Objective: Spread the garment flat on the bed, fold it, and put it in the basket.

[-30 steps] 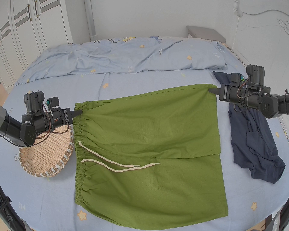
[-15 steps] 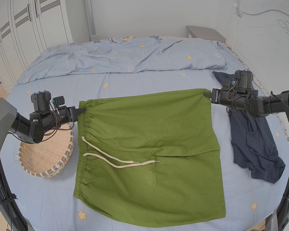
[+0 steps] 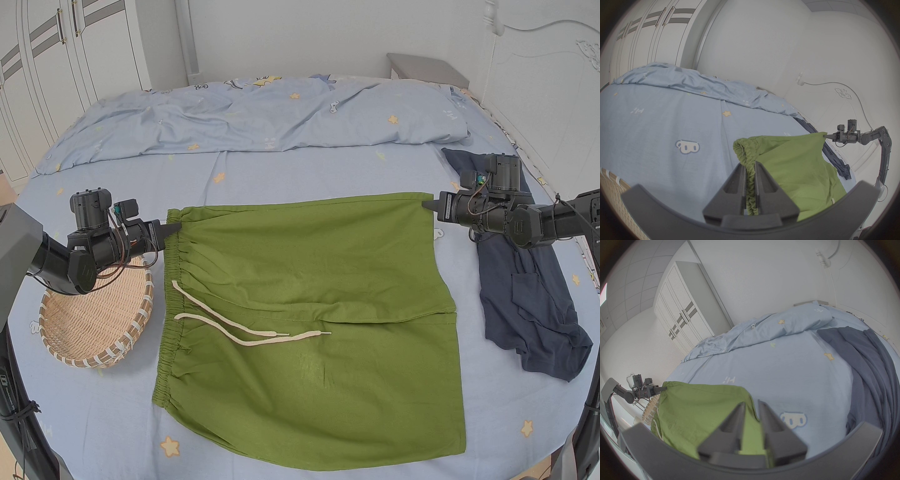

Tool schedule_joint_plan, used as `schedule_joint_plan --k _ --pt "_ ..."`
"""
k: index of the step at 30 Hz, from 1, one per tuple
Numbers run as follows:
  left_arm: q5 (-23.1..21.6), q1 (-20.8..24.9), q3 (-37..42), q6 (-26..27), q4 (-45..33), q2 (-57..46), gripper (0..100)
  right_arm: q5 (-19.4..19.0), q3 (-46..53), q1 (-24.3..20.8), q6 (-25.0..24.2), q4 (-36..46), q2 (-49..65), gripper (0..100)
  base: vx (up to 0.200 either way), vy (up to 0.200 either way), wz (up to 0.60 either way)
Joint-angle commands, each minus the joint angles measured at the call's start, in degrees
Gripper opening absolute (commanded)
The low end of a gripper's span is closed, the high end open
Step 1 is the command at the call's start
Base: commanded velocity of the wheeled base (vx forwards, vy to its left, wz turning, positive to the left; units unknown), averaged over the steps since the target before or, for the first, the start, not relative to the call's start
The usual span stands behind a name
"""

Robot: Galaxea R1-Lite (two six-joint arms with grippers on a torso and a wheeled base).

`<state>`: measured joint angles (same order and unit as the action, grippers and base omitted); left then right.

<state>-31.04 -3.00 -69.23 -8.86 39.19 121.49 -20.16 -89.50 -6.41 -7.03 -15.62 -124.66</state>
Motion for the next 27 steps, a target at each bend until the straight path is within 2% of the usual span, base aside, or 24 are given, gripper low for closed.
schedule_joint_plan --k 1,13,18,19,23,25,26,27 --pt "-0.08 0.1 -1.43 -0.01 -0.08 1.2 100 0.39 -1.11 -0.44 0.0 0.5 -1.37 100 0.0 0.0 0.0" --pt "0.28 0.98 -3.46 -0.01 0.71 2.17 100 0.65 -1.64 -0.62 -0.09 0.59 -1.37 100 0.0 0.0 0.0" --pt "0.28 1.33 -1.26 -1.24 0.53 -2.22 100 0.65 0.65 -0.36 -2.11 0.59 1.7 100 0.0 0.0 0.0" --pt "0.19 2.03 2.17 -3.44 0.8 -6.09 100 0.39 3.81 -0.18 -3.86 0.5 5.04 100 0.0 0.0 0.0" --pt "0.19 2.91 8.5 -6.52 0.89 -12.51 100 0.3 10.49 -0.09 -4.83 0.06 10.14 100 0.0 0.0 0.0" --pt "0.19 4.32 16.41 -9.68 1.15 -18.48 100 0.3 18.84 -0.09 -5.45 -0.03 15.5 100 0.0 0.0 0.0" --pt "0.19 4.32 16.85 -9.77 1.15 -18.84 100 0.3 19.28 -0.09 -5.53 -0.03 15.76 100 0.0 0.0 0.0" --pt "0.1 4.32 22.47 -10.82 1.15 -22.53 100 0.39 25.69 -0.09 -5.62 -0.47 19.1 100 0.0 0.0 0.0"
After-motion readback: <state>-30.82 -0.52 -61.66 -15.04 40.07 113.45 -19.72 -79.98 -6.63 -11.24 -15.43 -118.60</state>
